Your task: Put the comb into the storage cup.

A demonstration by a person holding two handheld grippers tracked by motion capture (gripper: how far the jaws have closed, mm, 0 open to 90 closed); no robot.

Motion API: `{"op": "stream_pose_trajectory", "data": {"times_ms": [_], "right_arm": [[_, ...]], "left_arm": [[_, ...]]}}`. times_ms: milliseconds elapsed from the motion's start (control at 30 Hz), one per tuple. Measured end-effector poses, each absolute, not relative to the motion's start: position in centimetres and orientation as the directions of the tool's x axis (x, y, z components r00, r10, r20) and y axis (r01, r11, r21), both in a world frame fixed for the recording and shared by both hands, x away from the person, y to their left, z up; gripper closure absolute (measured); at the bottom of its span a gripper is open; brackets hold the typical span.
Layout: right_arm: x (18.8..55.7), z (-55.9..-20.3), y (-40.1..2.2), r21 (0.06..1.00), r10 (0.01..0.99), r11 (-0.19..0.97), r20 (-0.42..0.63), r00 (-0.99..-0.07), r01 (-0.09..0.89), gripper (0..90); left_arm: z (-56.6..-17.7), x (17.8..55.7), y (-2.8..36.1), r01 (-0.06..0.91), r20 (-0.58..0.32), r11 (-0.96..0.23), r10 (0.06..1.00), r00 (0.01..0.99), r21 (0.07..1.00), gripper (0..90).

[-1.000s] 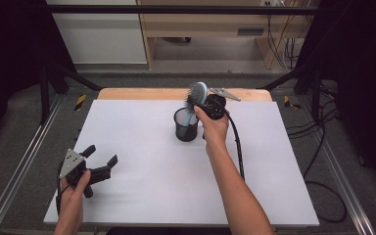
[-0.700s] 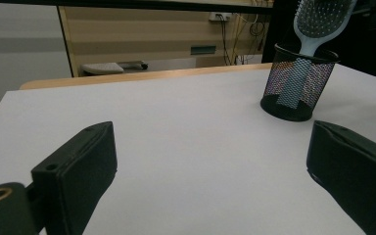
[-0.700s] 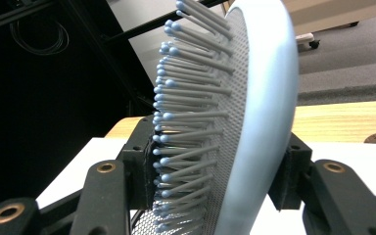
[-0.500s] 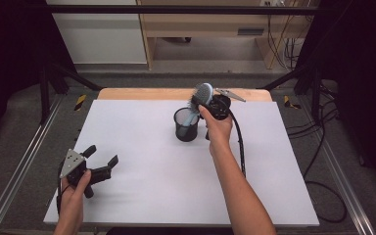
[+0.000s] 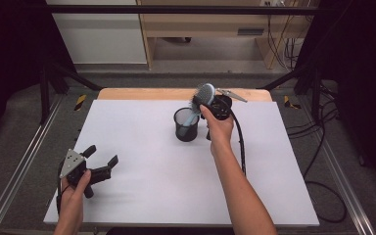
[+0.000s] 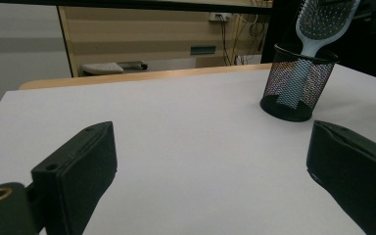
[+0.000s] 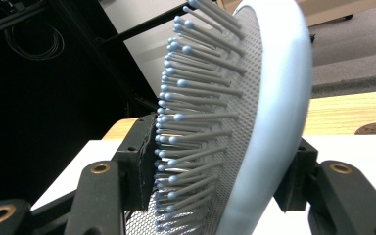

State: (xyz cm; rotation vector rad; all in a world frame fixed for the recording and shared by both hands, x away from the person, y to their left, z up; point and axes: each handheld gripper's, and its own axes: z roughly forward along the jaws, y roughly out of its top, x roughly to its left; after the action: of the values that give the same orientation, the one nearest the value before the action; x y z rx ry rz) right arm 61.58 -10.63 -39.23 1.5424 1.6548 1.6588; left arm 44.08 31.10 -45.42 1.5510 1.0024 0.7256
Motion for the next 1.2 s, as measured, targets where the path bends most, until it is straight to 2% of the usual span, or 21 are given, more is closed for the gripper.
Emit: {"op": "stream_pose_trajectory", "data": {"times_ms": [1200], "right_arm": [[61.72,-39.52,-10.92,0.839,0.805,-0.288,0.474,-0.358,0.462,31.7]], "left_arm": [[-45.41,44.06,31.07,0.219,-0.065,-0.042,0.885,0.461,0.975,4.8]]}}
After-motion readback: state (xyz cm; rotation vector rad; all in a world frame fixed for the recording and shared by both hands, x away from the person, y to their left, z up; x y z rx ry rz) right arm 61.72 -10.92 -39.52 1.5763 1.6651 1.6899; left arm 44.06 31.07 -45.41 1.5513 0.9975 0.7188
